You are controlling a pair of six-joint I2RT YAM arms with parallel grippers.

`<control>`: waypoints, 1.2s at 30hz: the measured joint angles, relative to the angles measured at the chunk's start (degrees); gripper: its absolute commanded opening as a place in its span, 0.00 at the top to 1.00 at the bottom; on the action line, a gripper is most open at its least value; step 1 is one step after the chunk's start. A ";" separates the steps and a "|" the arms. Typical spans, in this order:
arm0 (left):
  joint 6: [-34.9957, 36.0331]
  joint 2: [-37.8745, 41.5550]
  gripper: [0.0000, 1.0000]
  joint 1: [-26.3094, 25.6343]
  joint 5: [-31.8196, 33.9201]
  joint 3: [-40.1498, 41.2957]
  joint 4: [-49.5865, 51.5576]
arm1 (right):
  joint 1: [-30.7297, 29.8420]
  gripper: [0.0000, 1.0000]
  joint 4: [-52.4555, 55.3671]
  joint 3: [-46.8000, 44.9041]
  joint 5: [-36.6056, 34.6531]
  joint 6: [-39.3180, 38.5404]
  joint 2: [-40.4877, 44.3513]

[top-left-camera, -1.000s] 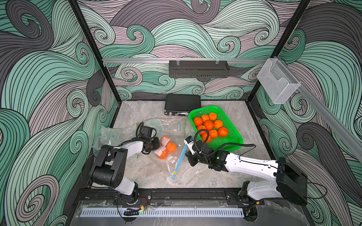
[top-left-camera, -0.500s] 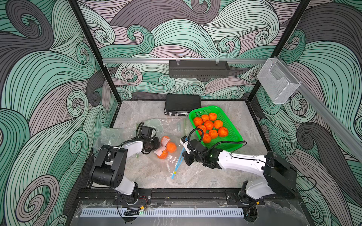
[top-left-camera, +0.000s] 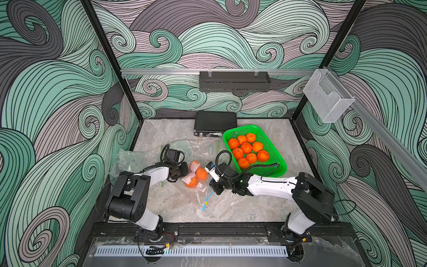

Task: Open the zip-top bag and take out the orange
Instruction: Pick up the orange from the zipper food storage bag.

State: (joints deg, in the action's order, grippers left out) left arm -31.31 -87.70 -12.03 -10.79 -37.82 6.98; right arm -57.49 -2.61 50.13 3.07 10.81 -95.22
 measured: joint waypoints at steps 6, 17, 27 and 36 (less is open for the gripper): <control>0.00 -0.07 1.00 0.00 0.00 -0.07 0.00 | 2.21 0.52 -3.21 0.17 2.91 -1.27 -2.40; 0.00 -0.24 1.00 0.00 0.00 -0.31 0.26 | 3.58 0.25 -6.75 3.76 5.55 -2.56 -6.60; 0.02 -0.24 1.00 0.00 0.00 -0.33 0.26 | 4.63 0.20 -7.48 9.09 5.97 -1.99 -10.51; 0.02 -0.24 1.00 0.00 0.00 -0.33 0.28 | 5.38 0.30 -7.28 12.26 7.30 -0.68 -14.12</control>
State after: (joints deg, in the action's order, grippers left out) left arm -31.29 -87.94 -12.03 -10.79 -38.15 7.27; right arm -52.12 -9.89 62.39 10.37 10.13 -109.34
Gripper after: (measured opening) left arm 0.047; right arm 0.715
